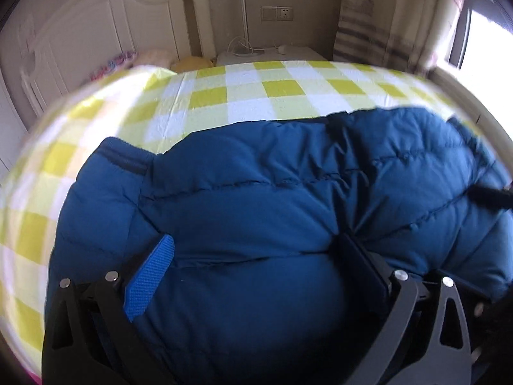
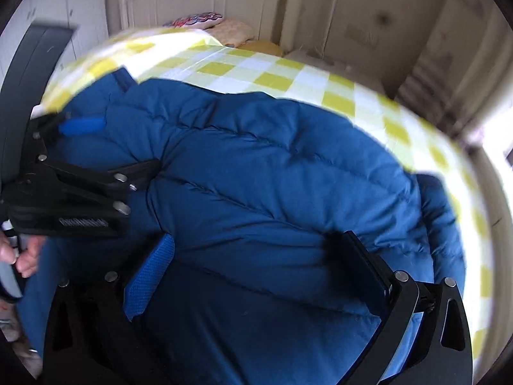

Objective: Fold large clothes

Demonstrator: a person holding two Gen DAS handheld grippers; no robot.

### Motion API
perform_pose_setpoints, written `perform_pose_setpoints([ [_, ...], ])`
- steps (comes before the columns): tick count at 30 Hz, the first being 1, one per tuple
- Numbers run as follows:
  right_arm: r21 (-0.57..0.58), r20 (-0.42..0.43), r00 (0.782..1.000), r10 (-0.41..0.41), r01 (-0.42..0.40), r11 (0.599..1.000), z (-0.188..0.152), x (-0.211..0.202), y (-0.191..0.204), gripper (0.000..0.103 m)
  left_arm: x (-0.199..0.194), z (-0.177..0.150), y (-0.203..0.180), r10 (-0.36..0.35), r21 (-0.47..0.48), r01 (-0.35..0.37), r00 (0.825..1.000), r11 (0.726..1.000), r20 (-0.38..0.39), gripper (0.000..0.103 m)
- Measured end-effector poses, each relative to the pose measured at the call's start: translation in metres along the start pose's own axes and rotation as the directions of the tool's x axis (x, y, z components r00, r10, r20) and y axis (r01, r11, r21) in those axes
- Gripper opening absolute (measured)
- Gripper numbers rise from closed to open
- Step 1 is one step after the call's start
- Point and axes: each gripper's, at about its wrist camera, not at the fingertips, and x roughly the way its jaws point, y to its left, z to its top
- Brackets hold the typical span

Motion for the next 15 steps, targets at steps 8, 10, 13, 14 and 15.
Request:
perform_pose_setpoints([
  [8, 0.171, 0.043, 0.997, -0.068, 0.060, 0.984, -0.038, -0.026, -0.073, 0.098, -0.030, -0.034, 0.076, 0.015, -0.230, -0.005, 0.999, 0.973, 0.042, 0.101],
  [10, 0.269, 0.072, 0.995, 0.062, -0.079, 0.960, -0.047, -0.020, -0.097, 0.098, -0.030, -0.034, 0.086, -0.027, -0.273, 0.041, 0.998, 0.961, 0.053, 0.101],
  [13, 0.222, 0.062, 0.998, -0.031, 0.017, 0.975, -0.043, -0.026, -0.083, 0.098, -0.034, -0.031, 0.071, 0.066, -0.208, -0.055, 0.997, 0.977, 0.045, 0.100],
  [14, 0.198, 0.066, 0.994, -0.090, 0.076, 0.977, -0.042, -0.033, -0.073, 0.098, -0.040, -0.031, 0.067, 0.092, -0.191, -0.079, 0.994, 0.978, 0.062, 0.100],
  [15, 0.184, 0.083, 0.991, -0.108, 0.091, 0.979, -0.041, -0.042, -0.063, 0.098, -0.053, -0.034, 0.059, 0.104, -0.168, -0.086, 0.990, 0.982, 0.100, 0.100],
])
